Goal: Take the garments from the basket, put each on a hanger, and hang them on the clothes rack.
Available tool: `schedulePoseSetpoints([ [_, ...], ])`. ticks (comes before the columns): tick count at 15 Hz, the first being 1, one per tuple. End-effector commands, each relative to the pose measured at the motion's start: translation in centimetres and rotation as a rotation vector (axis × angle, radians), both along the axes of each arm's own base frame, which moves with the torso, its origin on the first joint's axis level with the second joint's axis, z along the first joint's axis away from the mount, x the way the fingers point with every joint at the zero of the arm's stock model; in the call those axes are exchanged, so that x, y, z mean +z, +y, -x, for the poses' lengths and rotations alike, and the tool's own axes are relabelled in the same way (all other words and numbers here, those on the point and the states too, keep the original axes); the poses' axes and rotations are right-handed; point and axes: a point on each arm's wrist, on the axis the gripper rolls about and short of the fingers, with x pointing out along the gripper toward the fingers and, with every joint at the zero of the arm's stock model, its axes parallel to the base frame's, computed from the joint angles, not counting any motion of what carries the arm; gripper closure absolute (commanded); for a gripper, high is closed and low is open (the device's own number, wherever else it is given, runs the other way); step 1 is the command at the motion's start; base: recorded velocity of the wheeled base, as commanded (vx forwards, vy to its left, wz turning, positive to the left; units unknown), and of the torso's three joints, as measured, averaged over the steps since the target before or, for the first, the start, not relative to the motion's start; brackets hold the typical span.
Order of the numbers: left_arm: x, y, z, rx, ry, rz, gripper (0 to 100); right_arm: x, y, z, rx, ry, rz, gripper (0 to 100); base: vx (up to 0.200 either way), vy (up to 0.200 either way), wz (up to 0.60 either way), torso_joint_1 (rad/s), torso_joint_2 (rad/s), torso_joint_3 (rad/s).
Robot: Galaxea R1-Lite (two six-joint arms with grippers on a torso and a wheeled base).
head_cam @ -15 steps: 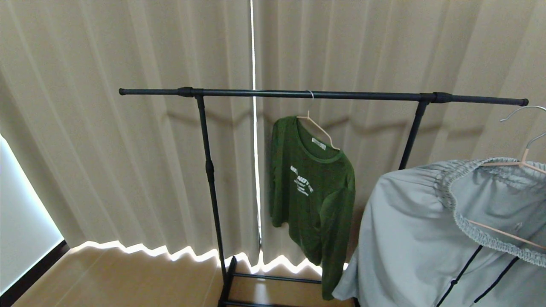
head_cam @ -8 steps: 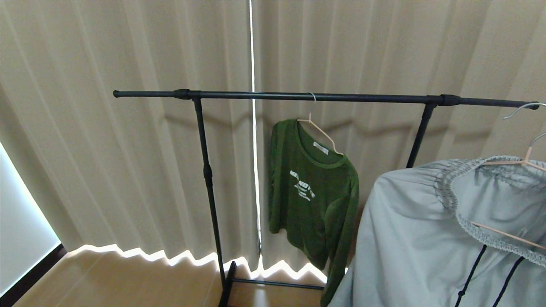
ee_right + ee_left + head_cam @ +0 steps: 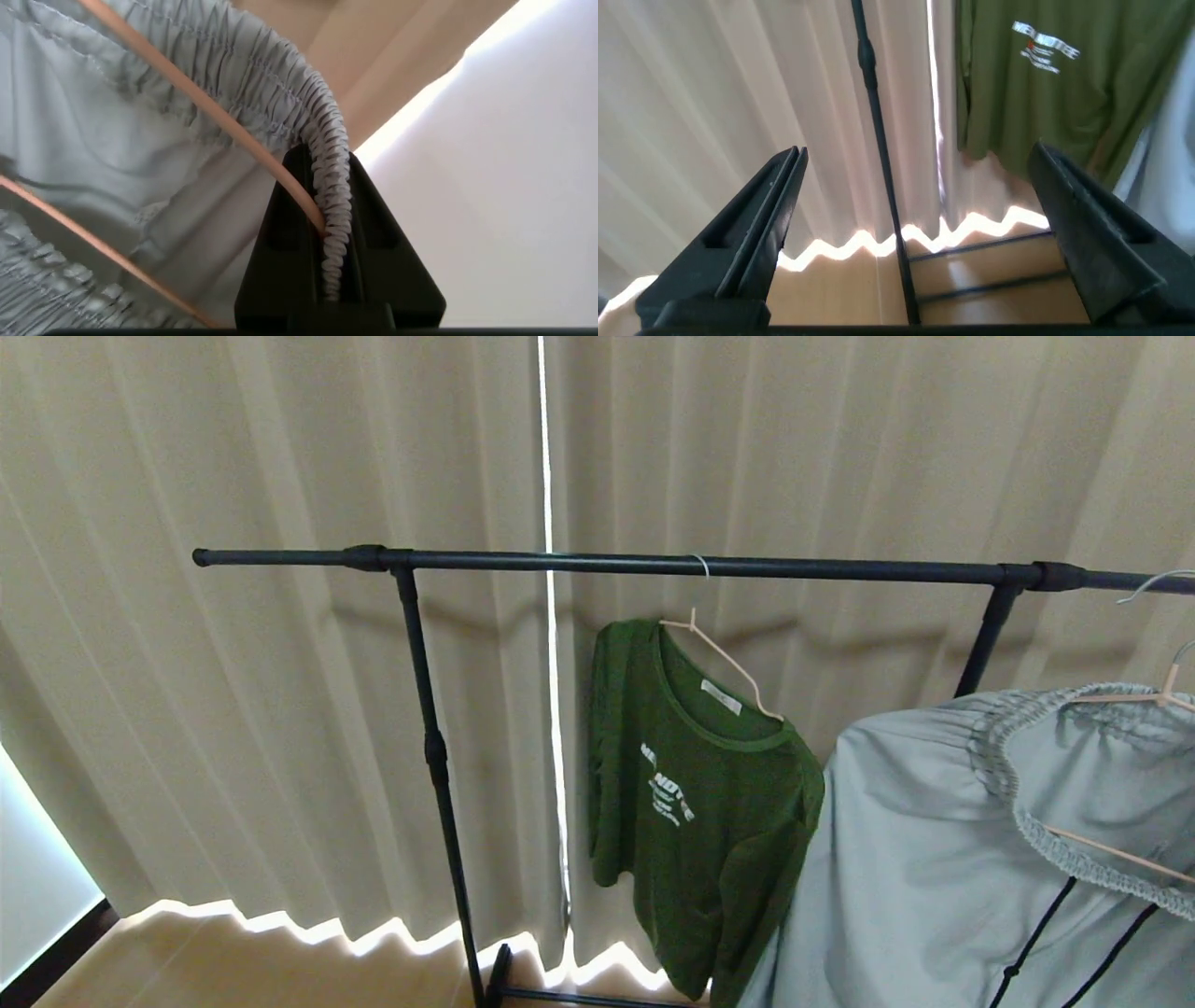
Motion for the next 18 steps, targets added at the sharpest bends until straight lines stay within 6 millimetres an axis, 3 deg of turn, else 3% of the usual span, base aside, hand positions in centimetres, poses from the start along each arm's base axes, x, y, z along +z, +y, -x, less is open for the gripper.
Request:
schedulePoseSetpoints([
  [1, 0.0, 0.0, 0.0, -0.001, 0.004, -0.001, 0, -0.1, -0.4, -0.1, -0.026, 0.015, 0.009, 100, 0.2, 0.0, 0.0, -0.002, 0.0, 0.002],
  [8, 0.0, 0.0, 0.0, -0.001, 0.003, -0.002, 0, 0.2, 0.2, -3.1, 0.038, 0.06, 0.021, 100, 0.2, 0.0, 0.0, 0.002, 0.0, 0.004],
  [11, 0.0, 0.0, 0.0, -0.001, 0.003, -0.005, 0, 0.4, 0.5, -4.4, 0.032, 0.075, 0.029, 100, 0.0, 0.0, 0.0, 0.0, 0.0, 0.0],
  [14, 0.0, 0.0, 0.0, -0.001, 0.003, -0.005, 0, 0.5, 1.1, -7.8, 0.013, 0.119, 0.05, 100, 0.0, 0.0, 0.0, 0.0, 0.0, 0.0],
  [18, 0.0, 0.0, 0.0, -0.001, 0.003, -0.004, 0, 0.1, 2.2, -10.5, 0.008, 0.161, 0.072, 100, 0.0, 0.0, 0.0, 0.0, 0.0, 0.0],
])
